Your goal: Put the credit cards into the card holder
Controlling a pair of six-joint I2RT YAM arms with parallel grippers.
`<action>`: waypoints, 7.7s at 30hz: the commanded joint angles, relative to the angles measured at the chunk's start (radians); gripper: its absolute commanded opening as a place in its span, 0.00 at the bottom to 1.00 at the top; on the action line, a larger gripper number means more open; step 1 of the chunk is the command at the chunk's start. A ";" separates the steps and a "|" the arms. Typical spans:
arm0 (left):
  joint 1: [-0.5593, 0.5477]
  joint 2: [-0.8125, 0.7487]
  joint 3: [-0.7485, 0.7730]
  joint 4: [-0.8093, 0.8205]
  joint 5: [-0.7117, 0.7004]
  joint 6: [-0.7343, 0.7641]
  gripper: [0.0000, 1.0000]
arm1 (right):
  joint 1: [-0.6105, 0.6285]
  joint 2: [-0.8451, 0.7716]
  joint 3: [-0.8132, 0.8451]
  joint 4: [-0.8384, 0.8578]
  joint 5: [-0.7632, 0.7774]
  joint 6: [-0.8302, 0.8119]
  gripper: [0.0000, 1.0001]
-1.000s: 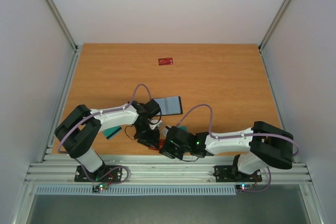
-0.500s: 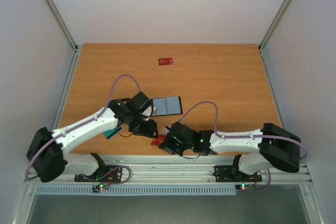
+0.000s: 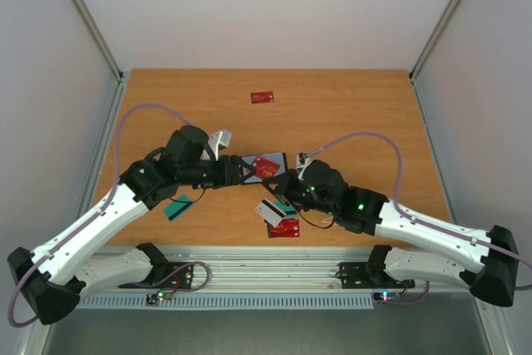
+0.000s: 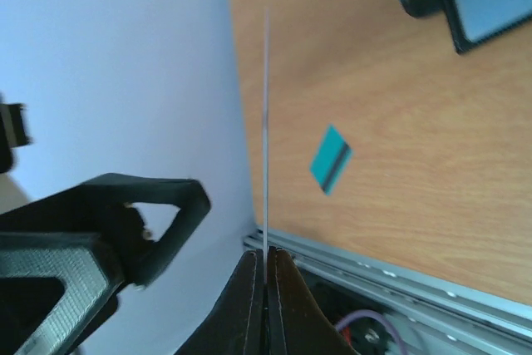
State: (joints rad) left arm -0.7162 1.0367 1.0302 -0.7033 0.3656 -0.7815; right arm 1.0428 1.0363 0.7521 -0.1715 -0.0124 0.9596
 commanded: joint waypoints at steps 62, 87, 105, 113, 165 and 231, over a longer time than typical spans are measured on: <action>0.039 -0.069 -0.157 0.810 -0.114 -0.442 0.00 | -0.011 0.059 0.024 0.648 0.152 0.031 0.30; 0.127 0.202 0.059 0.284 0.117 -0.040 0.00 | -0.589 -0.042 0.371 -0.613 -0.472 -0.522 0.50; 0.280 0.571 0.044 0.403 0.388 0.178 0.00 | -0.754 0.431 0.362 -0.496 -0.673 -0.744 0.44; 0.360 0.634 0.006 0.378 0.452 0.279 0.00 | -0.754 0.627 0.397 -0.438 -0.734 -0.782 0.37; 0.365 0.953 0.119 0.389 0.555 0.354 0.00 | -0.754 1.019 0.506 -0.375 -0.797 -0.849 0.31; 0.365 0.975 0.164 0.279 0.564 0.333 0.00 | -0.754 1.039 0.500 -0.393 -0.827 -0.883 0.30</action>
State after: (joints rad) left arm -0.3534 1.9850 1.1614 -0.4358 0.9112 -0.4637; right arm 0.2916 2.0499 1.2465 -0.5499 -0.8295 0.0937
